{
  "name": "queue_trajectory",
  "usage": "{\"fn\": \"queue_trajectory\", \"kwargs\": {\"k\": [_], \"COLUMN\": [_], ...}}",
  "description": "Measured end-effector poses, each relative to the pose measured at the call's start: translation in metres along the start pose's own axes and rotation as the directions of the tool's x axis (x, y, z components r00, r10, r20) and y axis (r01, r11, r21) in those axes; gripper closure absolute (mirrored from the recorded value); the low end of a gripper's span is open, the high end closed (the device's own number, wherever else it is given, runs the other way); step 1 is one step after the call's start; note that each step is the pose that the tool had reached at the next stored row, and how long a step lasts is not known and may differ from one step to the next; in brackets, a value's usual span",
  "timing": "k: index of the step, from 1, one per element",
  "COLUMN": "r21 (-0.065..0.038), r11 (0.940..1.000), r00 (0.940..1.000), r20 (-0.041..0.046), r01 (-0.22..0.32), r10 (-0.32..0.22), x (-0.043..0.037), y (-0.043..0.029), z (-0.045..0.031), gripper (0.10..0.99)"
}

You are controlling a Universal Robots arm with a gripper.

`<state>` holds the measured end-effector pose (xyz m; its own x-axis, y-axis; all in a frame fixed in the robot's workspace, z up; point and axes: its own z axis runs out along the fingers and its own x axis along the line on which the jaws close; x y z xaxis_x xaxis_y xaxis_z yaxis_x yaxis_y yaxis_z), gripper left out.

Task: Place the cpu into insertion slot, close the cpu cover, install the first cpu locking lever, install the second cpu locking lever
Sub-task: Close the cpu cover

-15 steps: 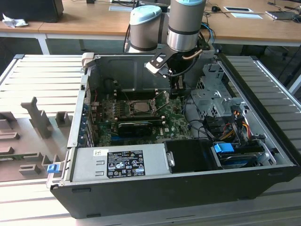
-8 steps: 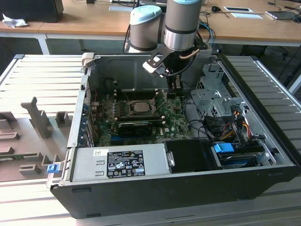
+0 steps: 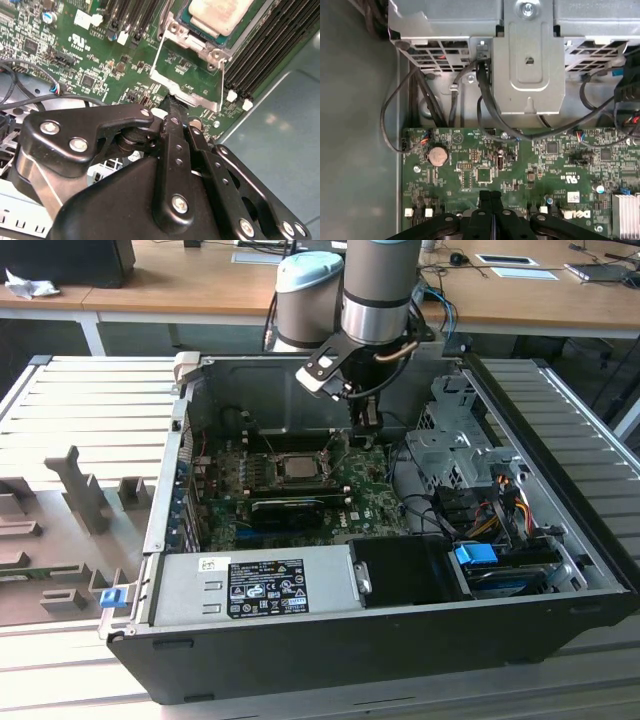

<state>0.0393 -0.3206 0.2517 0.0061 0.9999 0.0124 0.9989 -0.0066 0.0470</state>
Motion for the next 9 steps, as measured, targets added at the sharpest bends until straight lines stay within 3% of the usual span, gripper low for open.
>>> {"fn": "queue_trajectory", "kwargs": {"k": [6, 9], "r21": [0.000, 0.000], "r11": [1.0000, 1.0000], "r00": [1.0000, 1.0000], "r20": [-0.0002, -0.0003], "r01": [0.000, 0.000], "r10": [0.000, 0.000], "x": [-0.0001, -0.0001], "y": [-0.0137, -0.0166], "z": [-0.0006, -0.0007], "gripper": [0.980, 0.980]}}
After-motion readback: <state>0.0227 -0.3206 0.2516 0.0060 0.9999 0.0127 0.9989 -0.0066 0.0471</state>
